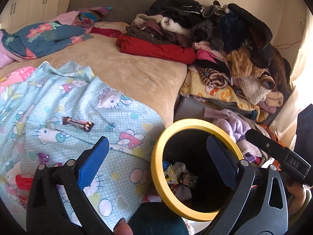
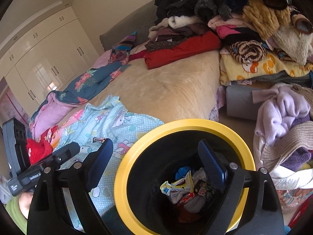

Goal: Collect trash
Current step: 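Move both tools back over the red cylinder and candy wrappers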

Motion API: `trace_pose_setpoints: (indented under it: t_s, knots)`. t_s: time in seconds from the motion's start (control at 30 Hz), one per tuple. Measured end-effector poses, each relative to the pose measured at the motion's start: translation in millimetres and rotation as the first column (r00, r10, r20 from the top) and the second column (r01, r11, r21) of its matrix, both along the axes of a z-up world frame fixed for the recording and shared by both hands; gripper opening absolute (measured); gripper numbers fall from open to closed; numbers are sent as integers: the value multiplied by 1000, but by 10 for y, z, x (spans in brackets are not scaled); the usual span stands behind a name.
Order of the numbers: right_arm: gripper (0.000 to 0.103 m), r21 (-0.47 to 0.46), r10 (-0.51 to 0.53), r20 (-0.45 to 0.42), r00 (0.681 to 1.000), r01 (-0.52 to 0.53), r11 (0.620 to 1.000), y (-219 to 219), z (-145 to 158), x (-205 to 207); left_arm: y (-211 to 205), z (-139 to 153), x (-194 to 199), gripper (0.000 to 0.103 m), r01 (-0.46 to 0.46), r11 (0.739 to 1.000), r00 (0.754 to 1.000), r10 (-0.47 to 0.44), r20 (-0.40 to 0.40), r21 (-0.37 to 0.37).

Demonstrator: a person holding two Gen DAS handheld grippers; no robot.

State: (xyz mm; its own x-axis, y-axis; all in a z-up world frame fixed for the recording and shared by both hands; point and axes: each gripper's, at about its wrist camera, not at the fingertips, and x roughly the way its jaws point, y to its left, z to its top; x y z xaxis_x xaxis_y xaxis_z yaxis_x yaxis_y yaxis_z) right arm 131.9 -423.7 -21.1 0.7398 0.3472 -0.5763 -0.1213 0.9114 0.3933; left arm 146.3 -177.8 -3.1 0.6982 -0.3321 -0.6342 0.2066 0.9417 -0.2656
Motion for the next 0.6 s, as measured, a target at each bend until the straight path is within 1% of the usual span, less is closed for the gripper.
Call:
trace_pose_setpoints:
  t_s: [0.3, 0.6]
  knots:
    - [88, -38, 60, 25, 998, -60, 998, 336, 102, -27, 357, 121, -41, 92, -70, 997, 997, 71, 43, -20]
    - [88, -61, 113, 48, 992, -110, 992, 603, 163, -68, 658, 154, -100, 92, -129, 991, 990, 132, 57, -44]
